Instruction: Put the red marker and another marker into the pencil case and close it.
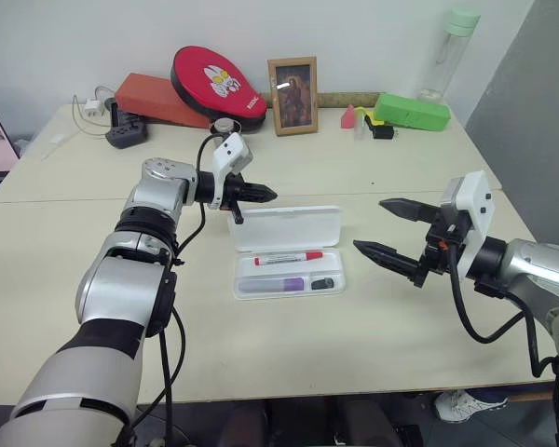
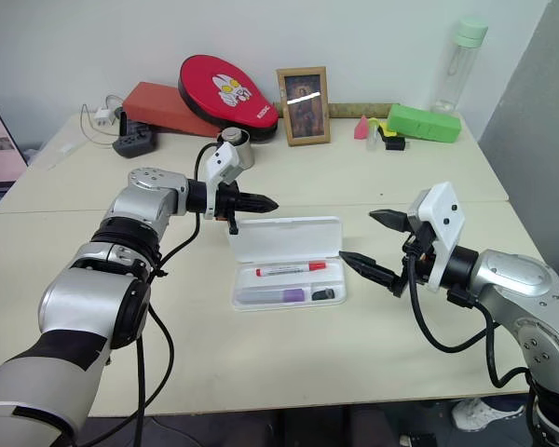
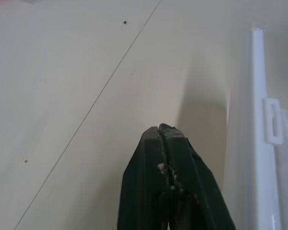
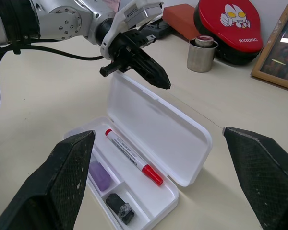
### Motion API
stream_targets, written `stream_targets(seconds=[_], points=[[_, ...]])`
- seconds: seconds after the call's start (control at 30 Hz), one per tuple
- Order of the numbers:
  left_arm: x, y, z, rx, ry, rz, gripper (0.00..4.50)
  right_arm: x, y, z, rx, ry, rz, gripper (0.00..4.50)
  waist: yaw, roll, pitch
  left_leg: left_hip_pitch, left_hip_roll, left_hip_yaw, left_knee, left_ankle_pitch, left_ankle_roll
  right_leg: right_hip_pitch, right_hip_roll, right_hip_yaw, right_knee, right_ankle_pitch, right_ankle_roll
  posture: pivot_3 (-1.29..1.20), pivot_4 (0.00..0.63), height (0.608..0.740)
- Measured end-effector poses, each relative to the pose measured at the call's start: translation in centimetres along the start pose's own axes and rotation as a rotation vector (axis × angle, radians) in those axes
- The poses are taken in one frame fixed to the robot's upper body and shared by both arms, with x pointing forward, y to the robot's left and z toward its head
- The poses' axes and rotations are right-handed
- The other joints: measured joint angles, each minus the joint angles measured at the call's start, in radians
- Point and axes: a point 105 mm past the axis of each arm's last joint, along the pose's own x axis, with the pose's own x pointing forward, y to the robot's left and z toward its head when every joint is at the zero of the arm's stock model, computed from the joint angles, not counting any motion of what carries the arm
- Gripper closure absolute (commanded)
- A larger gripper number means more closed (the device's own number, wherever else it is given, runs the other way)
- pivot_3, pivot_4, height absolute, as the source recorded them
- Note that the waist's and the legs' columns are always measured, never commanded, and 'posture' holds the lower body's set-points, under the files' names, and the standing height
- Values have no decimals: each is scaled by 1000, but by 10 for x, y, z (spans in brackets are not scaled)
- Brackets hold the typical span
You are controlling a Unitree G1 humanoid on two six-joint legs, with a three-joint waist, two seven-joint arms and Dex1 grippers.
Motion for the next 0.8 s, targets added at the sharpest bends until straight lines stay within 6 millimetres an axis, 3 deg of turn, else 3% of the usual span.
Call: stream_targets(seconds=[0.4,0.8], points=[[6,-32,6,93,8,-200,4493,0,1,0,5,-1,5,0,-1,0,0,0,0,0,0,0,0,0,0,1,0,0,0,0,150,740],[20,-86,-36,37,98,-357,4493,-1,0,-3,15,8,-12,0,0,1,0,1,1,0,0,0,0,1,0,1,1,0,0,0,150,740]])
